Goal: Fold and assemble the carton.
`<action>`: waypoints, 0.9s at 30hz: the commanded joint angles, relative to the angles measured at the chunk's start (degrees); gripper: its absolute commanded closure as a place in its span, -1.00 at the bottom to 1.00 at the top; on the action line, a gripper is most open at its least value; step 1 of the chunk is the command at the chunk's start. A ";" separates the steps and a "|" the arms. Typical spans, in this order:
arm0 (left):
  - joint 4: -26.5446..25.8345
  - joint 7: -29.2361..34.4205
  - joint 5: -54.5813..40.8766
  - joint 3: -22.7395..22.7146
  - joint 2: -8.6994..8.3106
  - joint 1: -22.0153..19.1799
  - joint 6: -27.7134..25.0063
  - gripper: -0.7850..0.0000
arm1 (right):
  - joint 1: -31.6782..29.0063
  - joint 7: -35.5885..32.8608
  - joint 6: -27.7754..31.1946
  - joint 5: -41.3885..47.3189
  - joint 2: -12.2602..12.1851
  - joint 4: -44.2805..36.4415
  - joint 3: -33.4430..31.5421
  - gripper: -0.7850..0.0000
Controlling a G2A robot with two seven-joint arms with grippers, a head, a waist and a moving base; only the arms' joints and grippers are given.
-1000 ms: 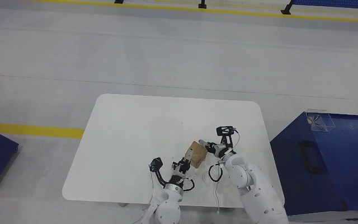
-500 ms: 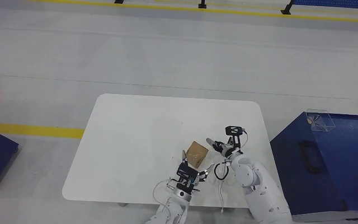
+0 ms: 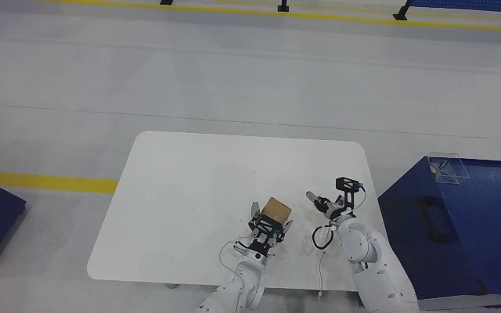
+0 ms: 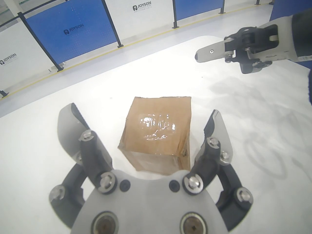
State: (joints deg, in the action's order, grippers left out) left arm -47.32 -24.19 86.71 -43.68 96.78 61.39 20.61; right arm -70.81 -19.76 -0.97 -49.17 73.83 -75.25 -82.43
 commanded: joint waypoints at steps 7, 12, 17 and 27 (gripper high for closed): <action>0.96 1.69 -0.04 0.02 0.63 0.11 0.04 0.25 | 0.02 0.00 -0.01 -0.01 0.00 0.01 0.01 -1.00; 0.23 2.04 -0.17 -0.02 0.97 0.71 0.40 1.00 | 0.02 0.00 -0.01 -0.01 0.00 0.01 0.01 -1.00; -6.79 -0.15 -7.78 -2.19 1.04 4.29 -3.99 1.00 | 0.02 0.00 -0.01 -0.01 0.00 0.01 0.01 -1.00; -25.32 23.31 -53.04 -15.13 0.60 14.94 -16.84 1.00 | 0.02 0.00 -0.01 -0.01 0.00 0.01 0.01 -1.00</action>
State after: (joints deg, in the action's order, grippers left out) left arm -71.41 -8.19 41.88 -56.61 97.63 75.97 3.73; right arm -70.79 -19.76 -0.98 -49.18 73.83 -75.24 -82.42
